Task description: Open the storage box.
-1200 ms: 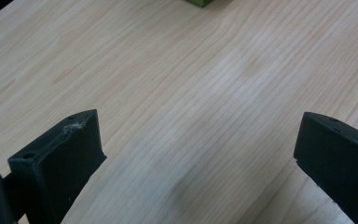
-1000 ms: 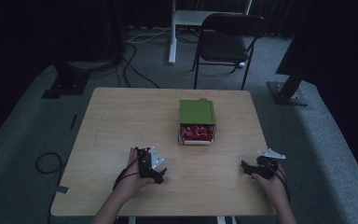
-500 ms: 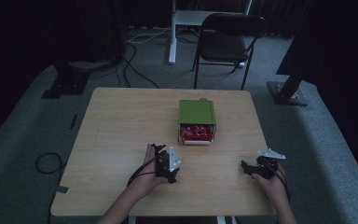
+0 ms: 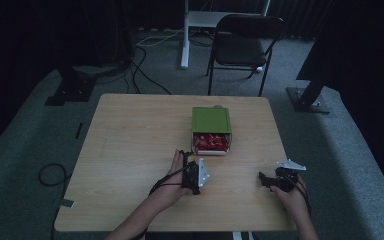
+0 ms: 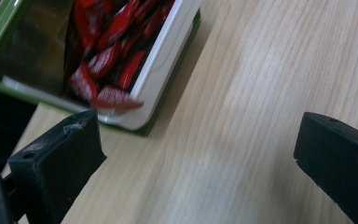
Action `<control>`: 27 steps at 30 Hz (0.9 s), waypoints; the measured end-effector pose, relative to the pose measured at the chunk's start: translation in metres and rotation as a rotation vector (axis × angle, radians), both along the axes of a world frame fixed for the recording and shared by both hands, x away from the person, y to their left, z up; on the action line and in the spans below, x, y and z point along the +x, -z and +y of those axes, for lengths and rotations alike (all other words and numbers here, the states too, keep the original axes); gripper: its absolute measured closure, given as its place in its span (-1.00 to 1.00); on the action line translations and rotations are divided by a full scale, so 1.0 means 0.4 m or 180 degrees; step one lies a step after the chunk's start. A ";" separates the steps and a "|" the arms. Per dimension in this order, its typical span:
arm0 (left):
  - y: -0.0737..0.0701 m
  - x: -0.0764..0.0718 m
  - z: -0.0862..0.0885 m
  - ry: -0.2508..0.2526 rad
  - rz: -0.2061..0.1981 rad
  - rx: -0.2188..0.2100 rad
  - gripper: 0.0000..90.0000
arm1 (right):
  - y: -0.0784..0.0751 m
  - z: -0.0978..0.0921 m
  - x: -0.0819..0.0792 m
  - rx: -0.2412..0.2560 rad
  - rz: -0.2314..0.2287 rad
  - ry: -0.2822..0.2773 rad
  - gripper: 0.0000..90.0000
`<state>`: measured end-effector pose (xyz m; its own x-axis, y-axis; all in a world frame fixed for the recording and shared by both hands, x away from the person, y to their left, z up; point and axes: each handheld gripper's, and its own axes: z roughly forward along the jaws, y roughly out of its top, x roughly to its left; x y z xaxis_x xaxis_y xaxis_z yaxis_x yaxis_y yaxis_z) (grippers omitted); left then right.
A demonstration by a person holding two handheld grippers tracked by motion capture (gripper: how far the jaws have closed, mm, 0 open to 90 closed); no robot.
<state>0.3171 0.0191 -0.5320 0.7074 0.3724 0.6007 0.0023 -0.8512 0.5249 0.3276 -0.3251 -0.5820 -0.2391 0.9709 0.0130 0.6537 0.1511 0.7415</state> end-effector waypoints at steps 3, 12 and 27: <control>0.000 0.004 -0.020 0.0069 -0.0080 0.0102 -0.96 | 0.000 0.000 0.000 -0.0003 0.0000 -0.0002 -0.76; 0.007 0.018 -0.065 0.0246 -0.0406 0.0479 -0.87 | 0.000 0.000 0.000 0.0000 0.0000 -0.0001 -0.76; 0.028 0.053 -0.099 0.0376 -0.0661 0.0895 -0.08 | 0.000 0.000 0.000 0.0001 0.0000 0.0000 -0.76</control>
<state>0.3381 -0.0204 -0.5434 0.5881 0.0953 0.8032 -0.1866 -0.9502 0.2494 0.3276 -0.3252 -0.5820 -0.2392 0.9709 0.0132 0.6538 0.1510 0.7415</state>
